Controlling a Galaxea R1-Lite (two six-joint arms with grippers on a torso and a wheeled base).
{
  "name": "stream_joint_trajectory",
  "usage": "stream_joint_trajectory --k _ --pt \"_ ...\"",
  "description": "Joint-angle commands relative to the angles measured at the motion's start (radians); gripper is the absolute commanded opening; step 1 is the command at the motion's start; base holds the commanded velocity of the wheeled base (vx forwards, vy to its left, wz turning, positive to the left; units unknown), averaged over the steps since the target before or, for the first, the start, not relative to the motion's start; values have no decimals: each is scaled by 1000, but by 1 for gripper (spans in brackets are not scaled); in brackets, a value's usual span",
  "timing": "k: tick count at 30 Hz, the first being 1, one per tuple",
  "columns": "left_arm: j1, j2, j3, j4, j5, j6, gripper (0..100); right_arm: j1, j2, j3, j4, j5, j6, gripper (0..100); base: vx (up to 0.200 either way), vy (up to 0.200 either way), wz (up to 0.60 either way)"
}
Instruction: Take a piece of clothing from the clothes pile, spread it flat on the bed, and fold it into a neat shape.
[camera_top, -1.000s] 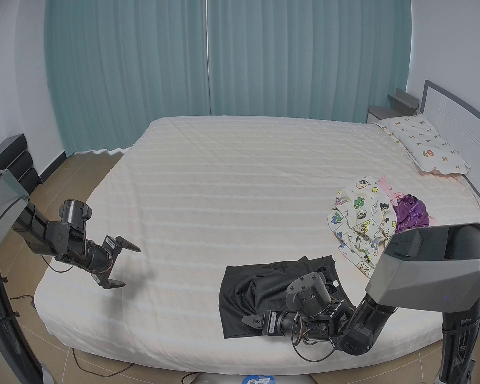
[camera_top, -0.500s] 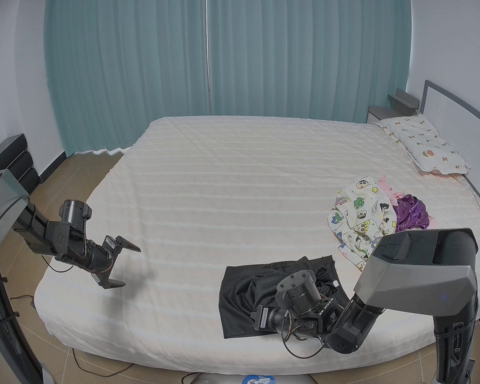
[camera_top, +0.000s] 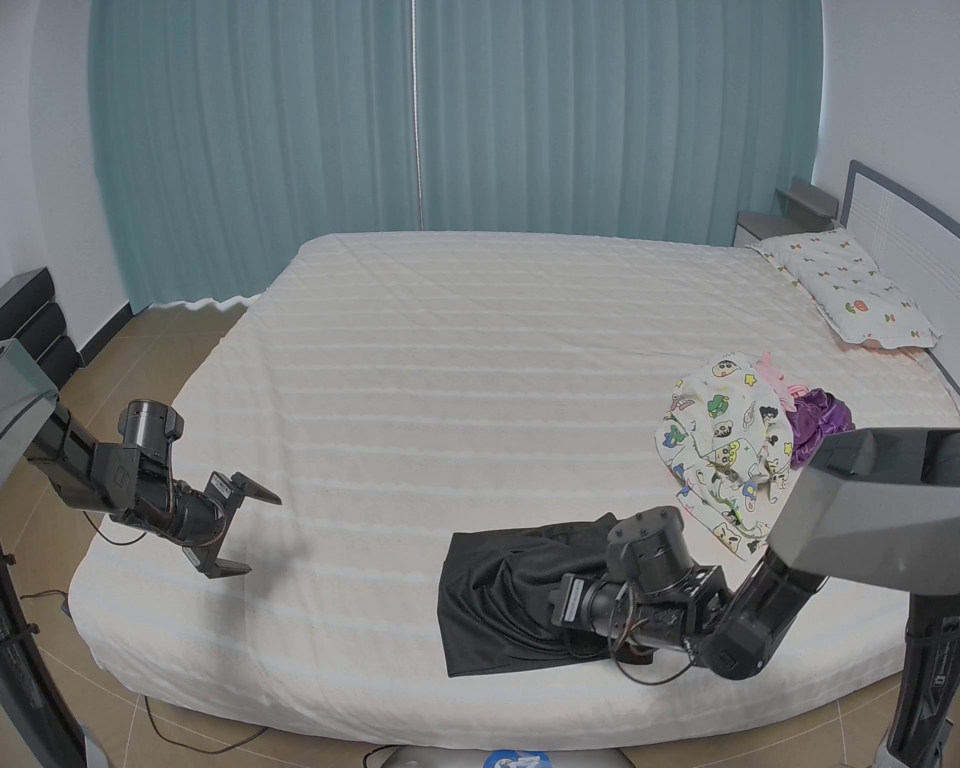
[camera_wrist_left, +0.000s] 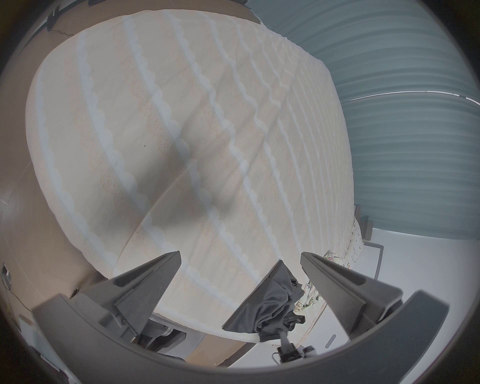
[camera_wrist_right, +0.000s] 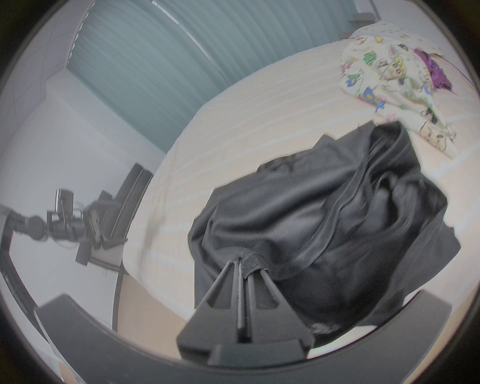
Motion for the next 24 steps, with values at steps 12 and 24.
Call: stream_joint_trajectory --k 12,24 --pt "0 1 2 -1 0 0 100 -341 -25 -79 8 196 -43 0 0 0 0" --pt "0 1 -1 -1 0 0 100 -446 98 -202 66 217 -50 0 0 0 0"
